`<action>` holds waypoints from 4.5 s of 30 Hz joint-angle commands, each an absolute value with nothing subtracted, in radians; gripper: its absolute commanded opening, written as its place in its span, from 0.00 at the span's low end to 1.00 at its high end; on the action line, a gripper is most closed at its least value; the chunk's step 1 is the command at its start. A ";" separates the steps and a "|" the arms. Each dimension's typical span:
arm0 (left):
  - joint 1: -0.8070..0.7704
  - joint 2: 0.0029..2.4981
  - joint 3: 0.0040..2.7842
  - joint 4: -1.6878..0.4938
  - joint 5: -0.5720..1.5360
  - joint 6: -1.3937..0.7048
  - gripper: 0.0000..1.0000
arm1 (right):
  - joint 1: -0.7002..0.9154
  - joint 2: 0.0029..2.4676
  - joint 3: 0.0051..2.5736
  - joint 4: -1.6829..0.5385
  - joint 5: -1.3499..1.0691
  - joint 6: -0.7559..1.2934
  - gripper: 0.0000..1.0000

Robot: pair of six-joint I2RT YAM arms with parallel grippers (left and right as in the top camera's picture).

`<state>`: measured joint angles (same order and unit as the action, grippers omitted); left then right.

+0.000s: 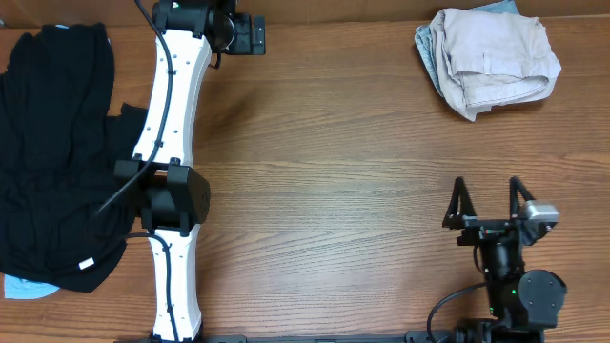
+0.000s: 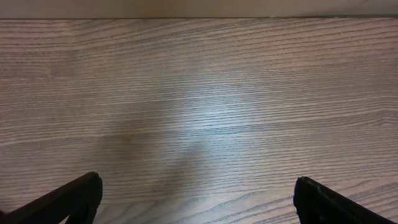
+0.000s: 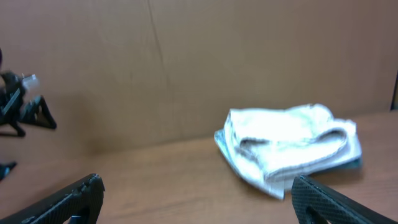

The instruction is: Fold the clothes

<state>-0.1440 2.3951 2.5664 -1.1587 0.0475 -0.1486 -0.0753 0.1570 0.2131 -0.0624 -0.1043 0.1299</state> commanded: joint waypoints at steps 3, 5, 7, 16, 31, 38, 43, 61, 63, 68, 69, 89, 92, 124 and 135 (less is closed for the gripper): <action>-0.151 2.368 2.572 -1.158 0.041 -0.134 1.00 | -0.051 0.097 0.128 -0.054 -0.093 0.130 1.00; -0.151 2.368 2.572 -1.158 0.041 -0.134 1.00 | -0.049 0.082 0.107 -0.053 -0.088 0.130 1.00; -0.151 2.368 2.572 -1.157 0.041 -0.134 1.00 | -0.049 0.060 0.083 -0.053 -0.088 0.130 1.00; -0.151 2.368 2.572 -1.158 0.041 -0.134 1.00 | -0.048 0.002 0.007 -0.074 -0.092 0.131 1.00; -0.151 2.368 2.572 -1.158 0.041 -0.134 1.00 | -0.047 0.003 0.008 -0.073 -0.088 0.130 1.00; -0.151 2.368 2.572 -1.158 0.041 -0.134 1.00 | -0.047 0.003 0.008 -0.073 -0.088 0.130 1.00; -0.151 2.368 2.572 -1.157 0.041 -0.135 1.00 | -0.047 0.003 0.008 -0.073 -0.088 0.130 1.00; -0.162 1.981 2.386 -1.151 0.028 -0.128 1.00 | -0.047 0.003 0.008 -0.073 -0.088 0.130 1.00; -0.154 1.872 2.255 -1.113 -0.011 -0.127 1.00 | -0.047 0.003 0.008 -0.073 -0.088 0.130 1.00; -0.099 1.612 1.839 -0.961 -0.029 -0.129 1.00 | -0.047 0.003 0.008 -0.073 -0.088 0.130 1.00; -0.071 1.525 1.652 -0.862 -0.025 -0.147 1.00 | -0.047 0.003 0.008 -0.073 -0.088 0.130 1.00; -0.025 0.833 0.223 0.181 -0.006 -0.207 1.00 | -0.047 0.003 0.008 -0.073 -0.088 0.130 1.00; -0.025 0.753 0.140 0.249 -0.019 -0.207 1.00 | -0.047 0.003 0.008 -0.073 -0.088 0.130 1.00; -0.023 0.226 0.005 -0.012 -0.062 -0.085 1.00 | -0.047 0.003 0.008 -0.073 -0.088 0.130 1.00; 0.144 0.203 0.005 -0.074 0.043 -0.077 1.00 | -0.047 0.003 0.008 -0.073 -0.088 0.130 1.00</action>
<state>0.1040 0.2176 0.0086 -0.0765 -0.0113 -0.0967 -0.0513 0.0128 0.0185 -0.0792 -0.0967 0.1299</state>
